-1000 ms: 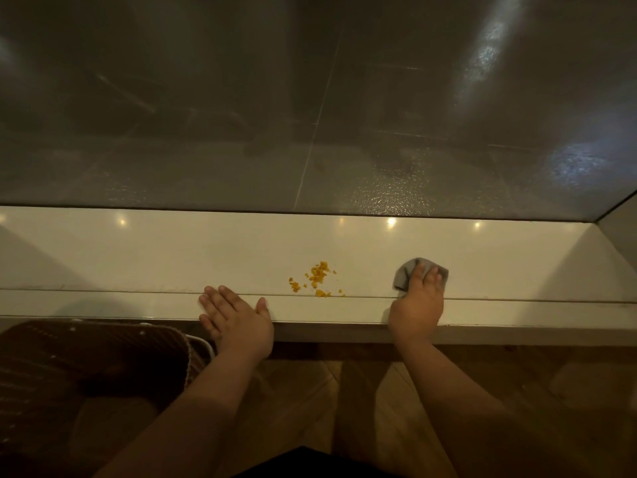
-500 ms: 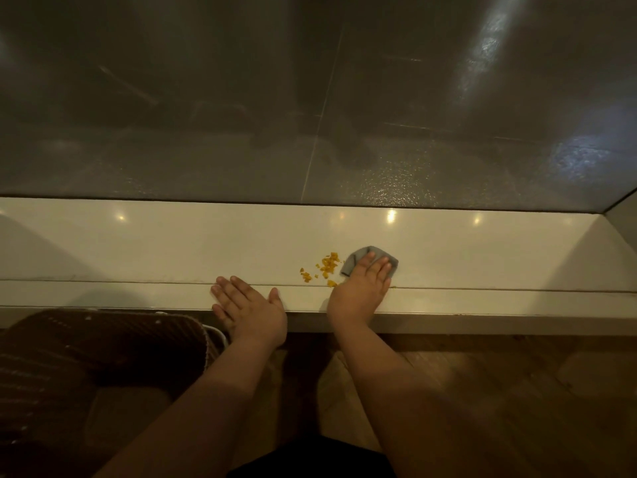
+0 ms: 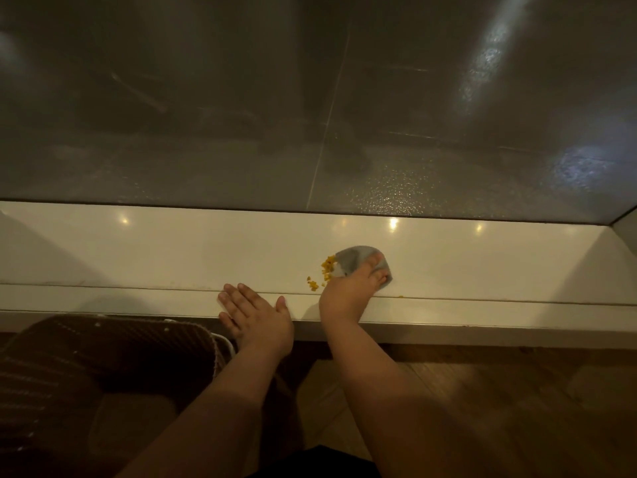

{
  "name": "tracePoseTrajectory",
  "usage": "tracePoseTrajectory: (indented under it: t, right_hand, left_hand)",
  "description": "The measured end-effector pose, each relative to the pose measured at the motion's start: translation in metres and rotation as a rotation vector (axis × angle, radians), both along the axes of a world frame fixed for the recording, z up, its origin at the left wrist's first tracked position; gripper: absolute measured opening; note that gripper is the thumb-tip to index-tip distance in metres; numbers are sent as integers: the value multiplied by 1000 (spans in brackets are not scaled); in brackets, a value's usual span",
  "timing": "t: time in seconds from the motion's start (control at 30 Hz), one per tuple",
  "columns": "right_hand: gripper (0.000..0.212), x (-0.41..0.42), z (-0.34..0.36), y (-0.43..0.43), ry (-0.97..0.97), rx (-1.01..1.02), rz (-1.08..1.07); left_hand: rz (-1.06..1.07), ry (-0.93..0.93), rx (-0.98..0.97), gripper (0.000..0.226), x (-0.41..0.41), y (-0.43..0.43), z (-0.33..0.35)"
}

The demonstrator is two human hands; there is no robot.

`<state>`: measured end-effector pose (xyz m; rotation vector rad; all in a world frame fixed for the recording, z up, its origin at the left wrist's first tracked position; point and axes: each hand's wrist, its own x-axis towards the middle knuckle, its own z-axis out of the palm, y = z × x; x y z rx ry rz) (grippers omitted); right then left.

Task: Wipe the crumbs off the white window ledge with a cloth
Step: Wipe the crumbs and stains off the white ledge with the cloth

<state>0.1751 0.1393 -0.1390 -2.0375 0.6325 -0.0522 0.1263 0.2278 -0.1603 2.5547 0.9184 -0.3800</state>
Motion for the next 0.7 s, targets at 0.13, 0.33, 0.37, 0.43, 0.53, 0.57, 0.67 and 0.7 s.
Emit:
tracePoseTrajectory:
  t: [0.13, 0.33, 0.37, 0.43, 0.53, 0.57, 0.67, 0.7]
  right_hand:
    - [69, -1, 3, -22, -145, 49, -50]
    - [75, 11, 8, -62, -223, 73, 90]
    - [76, 14, 10, -68, -216, 50, 131]
    - [76, 20, 13, -82, -227, -6, 212]
    - [68, 23, 18, -108, -264, -107, 354]
    - [65, 23, 19, -118, -268, -131, 416]
    - [60, 22, 20, -147, -238, -170, 572]
    - [59, 22, 21, -157, -223, -173, 597]
  left_hand:
    - [-3, -3, -4, 75, 0, -1, 1]
    - [-7, 1, 7, 74, -1, 0, 1]
    - [-8, 7, 9, 74, -1, 0, 1]
    - [-9, 12, 9, 74, 0, 0, 1]
    - [-13, 18, 8, 74, 0, 0, 1]
    - [-14, 19, 8, 74, 0, 0, 1]
    - [-10, 27, 14, 74, 1, 0, 1]
    - [-8, 26, 17, 74, 0, 0, 1]
